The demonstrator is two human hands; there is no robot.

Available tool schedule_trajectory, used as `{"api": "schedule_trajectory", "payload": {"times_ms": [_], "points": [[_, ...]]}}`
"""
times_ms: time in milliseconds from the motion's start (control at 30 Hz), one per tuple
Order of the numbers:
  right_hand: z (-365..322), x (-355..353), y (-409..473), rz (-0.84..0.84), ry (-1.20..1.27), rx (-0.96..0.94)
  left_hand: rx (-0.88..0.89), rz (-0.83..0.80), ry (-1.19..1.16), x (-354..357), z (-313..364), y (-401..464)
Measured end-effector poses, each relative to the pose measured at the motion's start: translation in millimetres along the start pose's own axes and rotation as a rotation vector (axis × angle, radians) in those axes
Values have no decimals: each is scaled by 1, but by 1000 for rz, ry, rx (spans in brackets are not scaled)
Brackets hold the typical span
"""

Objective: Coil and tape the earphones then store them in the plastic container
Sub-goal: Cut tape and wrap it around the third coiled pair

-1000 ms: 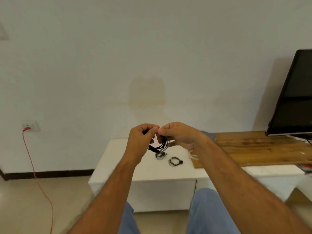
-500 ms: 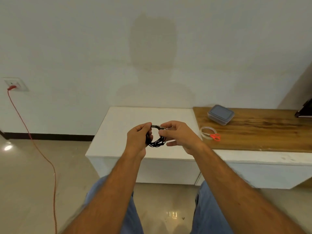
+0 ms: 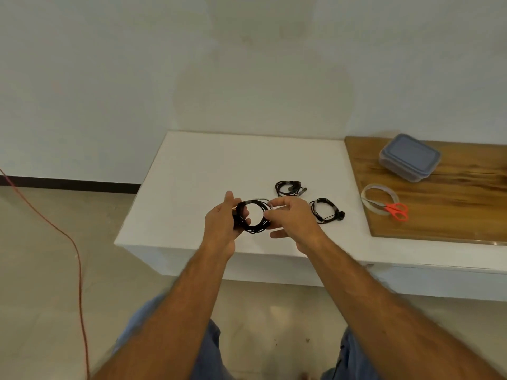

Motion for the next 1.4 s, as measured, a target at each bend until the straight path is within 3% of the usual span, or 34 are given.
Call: {"api": "schedule_trajectory", "payload": {"times_ms": [267,467,800,1033,1400], "points": [[39,-1,47,26,41,61,-18,-42,382,-1,-17,47],[46,-2,65,73,-28,18,210,-37,744,9,3,57],[55,-4,81,77,-121,12,203,5,723,3,1,64],[39,-11,80,124,-398,-106,240,7,799,3,6,62],[32,-33,76,187,-492,-156,442,45,941,9,24,47]]}}
Point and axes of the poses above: each hand's wrist, its own y-axis towards the middle knuckle, its own x-axis out of the palm, z = x × y, the point moved 10 cm from there along y, towards the middle knuckle, and after that the axes turned 5 degrees about -y, right-handed, at the moved point
